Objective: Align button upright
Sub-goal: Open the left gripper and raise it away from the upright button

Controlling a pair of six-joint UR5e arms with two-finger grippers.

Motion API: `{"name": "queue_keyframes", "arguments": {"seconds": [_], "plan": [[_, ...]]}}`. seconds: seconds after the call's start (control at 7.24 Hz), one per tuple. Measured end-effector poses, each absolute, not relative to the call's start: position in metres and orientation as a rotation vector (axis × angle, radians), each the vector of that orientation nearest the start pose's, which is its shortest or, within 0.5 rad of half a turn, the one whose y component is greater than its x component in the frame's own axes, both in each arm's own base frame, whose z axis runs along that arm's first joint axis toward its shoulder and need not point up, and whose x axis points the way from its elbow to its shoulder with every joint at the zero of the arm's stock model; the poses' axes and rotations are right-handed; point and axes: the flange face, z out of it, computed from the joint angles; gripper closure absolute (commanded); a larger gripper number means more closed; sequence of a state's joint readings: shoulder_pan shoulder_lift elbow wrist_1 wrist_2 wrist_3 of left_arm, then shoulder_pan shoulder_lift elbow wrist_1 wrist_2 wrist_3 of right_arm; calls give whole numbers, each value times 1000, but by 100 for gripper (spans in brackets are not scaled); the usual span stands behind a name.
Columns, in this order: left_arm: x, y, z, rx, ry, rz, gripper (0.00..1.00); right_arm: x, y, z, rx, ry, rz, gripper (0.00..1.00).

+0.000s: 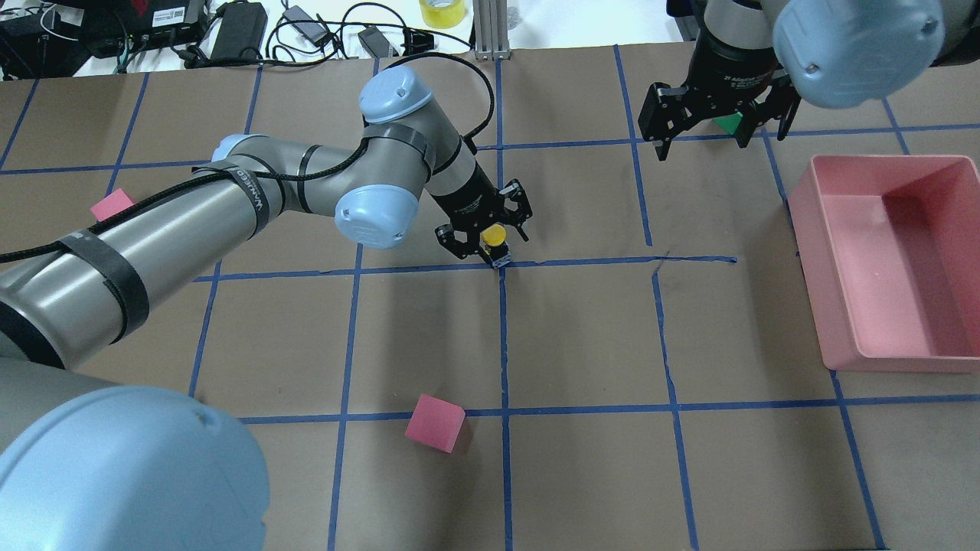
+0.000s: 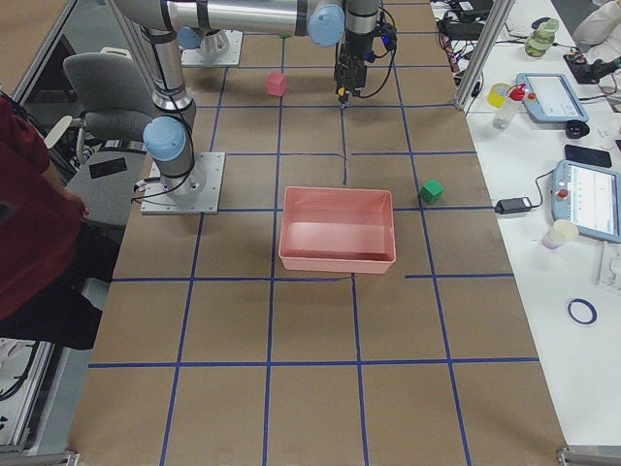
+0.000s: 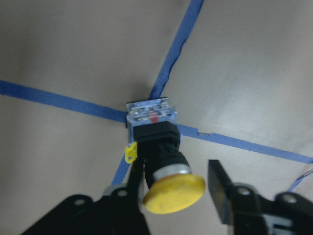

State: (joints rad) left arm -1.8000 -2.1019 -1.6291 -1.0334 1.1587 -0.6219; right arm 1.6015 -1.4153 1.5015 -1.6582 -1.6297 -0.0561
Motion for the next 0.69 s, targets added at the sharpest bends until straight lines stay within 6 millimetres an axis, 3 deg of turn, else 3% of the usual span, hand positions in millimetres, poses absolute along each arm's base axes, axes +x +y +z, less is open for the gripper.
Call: {"name": "queue_keyframes", "arguments": {"seconds": [0.28, 0.55, 0.69], "plan": [[-292, -591, 239, -734, 3408, 362, 0, 143, -550, 451, -98, 3202, 6, 0], [-269, -591, 301, -722, 3413, 320, 0, 142, -550, 452, -89, 3210, 7, 0], [-256, -580, 338, -637, 3414, 298, 0, 141, -550, 452, -95, 3212, 6, 0]]}}
